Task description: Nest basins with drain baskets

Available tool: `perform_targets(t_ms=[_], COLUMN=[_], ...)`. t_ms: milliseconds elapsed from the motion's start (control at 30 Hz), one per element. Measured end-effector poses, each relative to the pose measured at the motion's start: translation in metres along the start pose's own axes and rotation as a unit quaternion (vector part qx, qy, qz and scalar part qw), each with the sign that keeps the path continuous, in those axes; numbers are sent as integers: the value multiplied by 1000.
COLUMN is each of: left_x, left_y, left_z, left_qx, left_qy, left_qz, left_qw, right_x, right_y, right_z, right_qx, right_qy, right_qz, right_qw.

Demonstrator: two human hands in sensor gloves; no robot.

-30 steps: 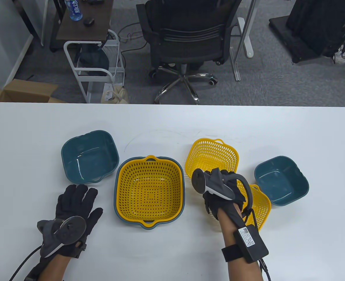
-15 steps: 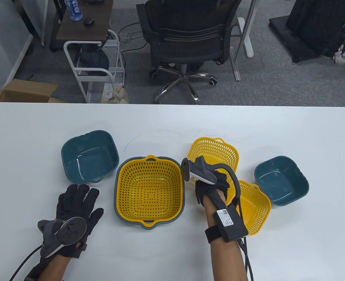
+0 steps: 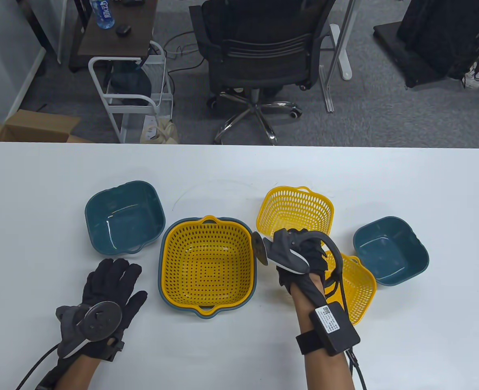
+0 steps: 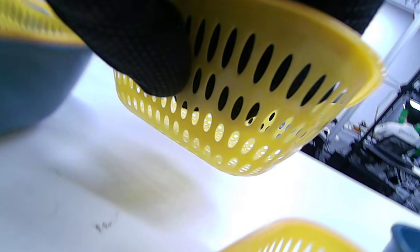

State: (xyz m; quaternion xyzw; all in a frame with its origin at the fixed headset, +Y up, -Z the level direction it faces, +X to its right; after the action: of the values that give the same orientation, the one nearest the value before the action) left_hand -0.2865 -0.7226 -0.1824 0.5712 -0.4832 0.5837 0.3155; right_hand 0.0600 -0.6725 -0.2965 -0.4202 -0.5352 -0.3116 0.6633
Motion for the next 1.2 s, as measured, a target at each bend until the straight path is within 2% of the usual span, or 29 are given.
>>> perform_targets(t_ms=[133, 233, 367, 433, 500, 567, 700, 767, 867, 1033, 1100, 1200], left_x=[-3, -13, -28, -33, -36, -39, -46, -48, -51, -60, -63, -65], left_y=[-8, -18, -29, -32, -36, -40, -45, -46, -47, -43, -37, -25], left_z=[-9, -13, -16, -17, -16, -13, -14, -14, -19, -23, -25, -32], left_qx=[133, 259, 308, 342, 402, 420, 357, 338, 311, 256, 236, 232], left_qy=[-1, 13, 50, 65, 108, 122, 132, 138, 114, 112, 107, 100], left_qz=[-15, -37, -82, -132, -188, -210, -234, -248, -261, -289, -304, -323], left_qw=[991, 965, 947, 928, 890, 875, 895, 897, 907, 916, 917, 912], right_x=[25, 45, 66, 74, 82, 87, 97, 99, 99, 101, 102, 110], right_y=[-6, -22, -52, -69, -86, -99, -122, -129, -140, -152, -153, -145], right_z=[35, 58, 75, 80, 83, 84, 86, 86, 84, 83, 81, 82], right_qx=[2, 8, 17, 27, 22, 16, 9, 4, -20, -22, -33, -81], right_qy=[56, 88, 120, 133, 156, 165, 193, 191, 191, 204, 189, 218], right_qz=[38, 71, 119, 140, 167, 183, 210, 219, 231, 242, 257, 289], right_qw=[998, 993, 986, 981, 973, 969, 958, 957, 954, 948, 947, 929])
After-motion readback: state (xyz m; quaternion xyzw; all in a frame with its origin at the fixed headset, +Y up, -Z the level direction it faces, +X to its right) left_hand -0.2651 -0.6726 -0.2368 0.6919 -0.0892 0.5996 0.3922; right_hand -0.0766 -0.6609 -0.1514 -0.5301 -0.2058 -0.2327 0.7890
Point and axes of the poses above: the tracker on the back of each hand, its own y axis roughly to the little-finger side, its own x axis roughly from the fingertips to the wrist, z = x × y, the point moved 2 cm from there along -x, roughly from the wrist to the fingertips, and after that the axes turned 6 degrees about x, right-handed, at the moved point
